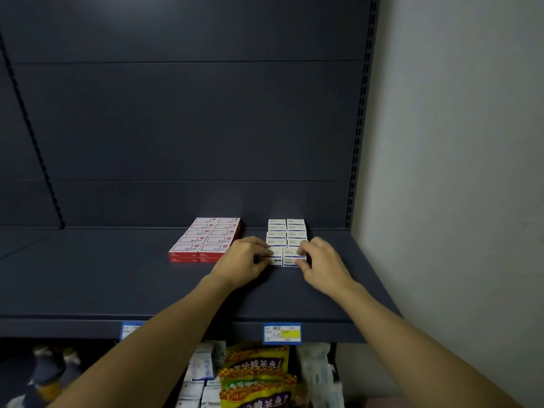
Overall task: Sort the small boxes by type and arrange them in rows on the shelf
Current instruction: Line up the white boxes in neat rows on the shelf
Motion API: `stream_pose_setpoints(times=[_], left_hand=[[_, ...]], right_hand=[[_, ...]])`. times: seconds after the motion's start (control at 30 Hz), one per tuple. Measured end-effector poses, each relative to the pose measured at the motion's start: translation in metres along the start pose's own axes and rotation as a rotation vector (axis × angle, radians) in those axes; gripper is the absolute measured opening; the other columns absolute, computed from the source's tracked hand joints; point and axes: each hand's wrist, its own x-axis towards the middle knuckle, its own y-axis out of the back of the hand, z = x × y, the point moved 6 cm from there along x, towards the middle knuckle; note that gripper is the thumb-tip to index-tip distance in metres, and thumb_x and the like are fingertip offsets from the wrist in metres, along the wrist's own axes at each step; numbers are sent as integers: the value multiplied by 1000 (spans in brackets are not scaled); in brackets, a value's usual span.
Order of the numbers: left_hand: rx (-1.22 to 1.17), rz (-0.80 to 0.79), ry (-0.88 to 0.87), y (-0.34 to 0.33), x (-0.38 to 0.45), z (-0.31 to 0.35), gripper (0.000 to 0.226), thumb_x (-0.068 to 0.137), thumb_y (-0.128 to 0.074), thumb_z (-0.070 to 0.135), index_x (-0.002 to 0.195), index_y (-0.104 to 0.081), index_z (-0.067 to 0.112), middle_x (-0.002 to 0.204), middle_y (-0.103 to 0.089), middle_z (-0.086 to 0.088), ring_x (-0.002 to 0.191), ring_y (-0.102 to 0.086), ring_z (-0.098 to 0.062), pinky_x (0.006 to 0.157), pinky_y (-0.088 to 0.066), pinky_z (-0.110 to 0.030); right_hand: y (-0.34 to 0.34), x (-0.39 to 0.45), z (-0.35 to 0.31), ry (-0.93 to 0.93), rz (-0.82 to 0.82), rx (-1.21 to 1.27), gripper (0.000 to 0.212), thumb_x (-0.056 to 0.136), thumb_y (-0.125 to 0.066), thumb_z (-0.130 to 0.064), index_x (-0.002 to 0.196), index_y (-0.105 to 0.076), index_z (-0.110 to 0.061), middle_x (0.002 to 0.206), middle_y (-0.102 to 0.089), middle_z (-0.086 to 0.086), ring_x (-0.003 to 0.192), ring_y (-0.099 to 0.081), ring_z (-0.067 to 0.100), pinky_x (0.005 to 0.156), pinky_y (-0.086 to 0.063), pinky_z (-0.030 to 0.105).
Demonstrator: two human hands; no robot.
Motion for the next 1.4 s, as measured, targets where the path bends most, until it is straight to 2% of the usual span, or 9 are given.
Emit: stream_pose_setpoints(times=[0.13,0.27,0.37,0.5,0.6,0.77,0.87,1.07,1.4], left_hand=[[-41,-36,-1,1,6,-6,26,89,-73,26,114,-76,17,127,-67,2,113,-61,-10,102,-46,-24],[-91,-83,3,3,6,-10,30,87,-77,29,115,-76,18,121,-70,4,106,-63,-6,92,-44,-13],[-120,-117,0,9,-1,-10,33,84,-79,34,113,-75,21,114,-69,9,98,-61,-2,89,-50,-16],[-153,-148,-13,16,-12,-5,32,82,-80,37,110,-72,24,107,-67,14,95,-59,1,83,-47,-11],[-207,-150,-7,17,-19,-2,28,80,-82,36,105,-72,27,105,-66,16,95,-60,1,86,-51,-18],[-272,-154,-30,16,-30,3,29,79,-82,29,105,-71,28,106,-65,17,100,-60,1,85,-44,-10],[-292,-180,-22,16,-33,6,36,79,-82,29,112,-67,28,110,-64,17,103,-59,3,85,-41,-7],[-392,-198,31,12,-39,9,62,79,-82,26,133,-52,31,109,-67,15,107,-61,1,94,-47,-16],[-430,-200,68,10,-43,11,66,80,-82,28,137,-49,28,109,-66,15,106,-62,0,98,-49,-24]], right_hand=[[0,-2,0,-38,-16,24,14,90,-70,-25,99,-63,-16,103,-56,-1,98,-52,15,86,-45,27],[0,-4,-4,-63,-7,25,12,89,-72,-21,94,-64,-15,100,-55,-2,89,-53,14,79,-44,22],[0,-9,-7,-75,-21,48,14,86,-75,-21,89,-62,-18,97,-53,-5,86,-53,12,78,-47,23],[1,-20,-11,-58,-54,80,18,85,-77,-23,87,-59,-24,102,-53,-7,92,-52,9,82,-47,24],[6,-23,-15,-55,-112,92,21,85,-78,-23,85,-57,-25,99,-56,-9,86,-54,6,77,-48,24],[17,-33,-23,-70,-184,131,24,81,-81,-25,88,-59,-29,94,-59,-13,79,-60,7,72,-54,23],[22,-38,-21,-86,-211,197,29,78,-84,-24,95,-61,-30,96,-63,-14,83,-62,8,74,-56,23],[26,-40,-14,-121,-244,302,48,71,-89,-28,109,-60,-29,98,-66,-10,88,-64,8,81,-57,25],[27,-39,-9,-101,-286,393,56,66,-92,-30,112,-60,-31,98,-69,-9,89,-67,9,83,-58,30]])
